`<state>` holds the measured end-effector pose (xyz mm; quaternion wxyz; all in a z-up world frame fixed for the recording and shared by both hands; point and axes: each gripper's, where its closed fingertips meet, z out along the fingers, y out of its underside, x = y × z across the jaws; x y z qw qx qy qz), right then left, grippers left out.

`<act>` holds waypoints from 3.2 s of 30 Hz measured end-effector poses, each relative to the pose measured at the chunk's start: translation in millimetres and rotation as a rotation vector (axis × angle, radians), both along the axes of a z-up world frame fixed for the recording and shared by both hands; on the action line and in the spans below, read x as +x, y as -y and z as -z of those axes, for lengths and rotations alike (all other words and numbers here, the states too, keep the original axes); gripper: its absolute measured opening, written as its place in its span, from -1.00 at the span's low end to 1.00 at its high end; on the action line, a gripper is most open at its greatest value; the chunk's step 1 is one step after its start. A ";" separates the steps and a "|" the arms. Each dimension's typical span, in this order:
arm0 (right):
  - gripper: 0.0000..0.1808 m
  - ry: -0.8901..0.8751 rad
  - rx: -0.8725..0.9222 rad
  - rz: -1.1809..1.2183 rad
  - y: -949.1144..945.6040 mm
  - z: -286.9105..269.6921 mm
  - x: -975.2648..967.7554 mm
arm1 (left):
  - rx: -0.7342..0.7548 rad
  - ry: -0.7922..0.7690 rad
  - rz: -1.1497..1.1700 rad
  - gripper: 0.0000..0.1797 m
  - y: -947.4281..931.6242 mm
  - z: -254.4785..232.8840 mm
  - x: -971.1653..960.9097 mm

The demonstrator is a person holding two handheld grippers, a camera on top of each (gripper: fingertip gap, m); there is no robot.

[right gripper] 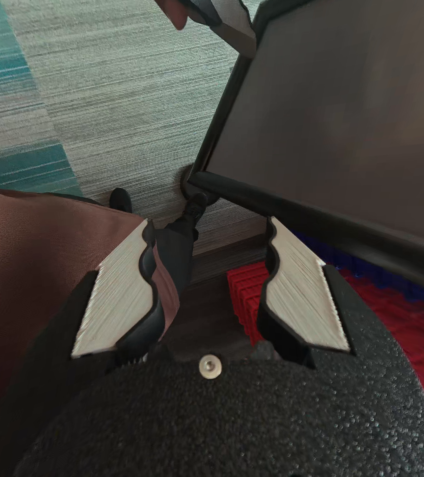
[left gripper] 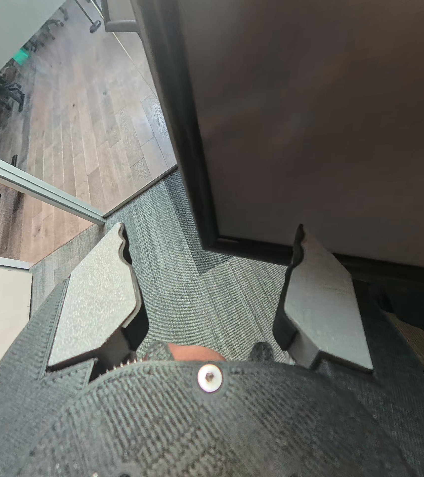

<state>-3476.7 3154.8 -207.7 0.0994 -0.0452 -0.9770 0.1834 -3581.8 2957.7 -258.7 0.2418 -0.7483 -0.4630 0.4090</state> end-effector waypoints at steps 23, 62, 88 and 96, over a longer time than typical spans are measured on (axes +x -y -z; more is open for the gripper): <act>0.08 1.302 -0.397 -0.418 -23.5 68.3 -109.8 | 0.697 0.392 -0.105 0.32 -114.0 79.3 135.5; 0.04 0.857 -0.797 -0.183 -36.3 -51.9 -130.6 | 0.840 0.689 0.273 0.16 37.0 72.7 17.3; 0.12 0.144 -0.969 0.301 -52.6 85.9 -80.5 | 1.555 0.828 0.547 -0.09 -82.4 99.1 93.7; 0.18 0.580 -1.249 0.359 26.3 155.4 -79.4 | 1.421 0.938 0.306 -0.11 -50.2 113.6 132.7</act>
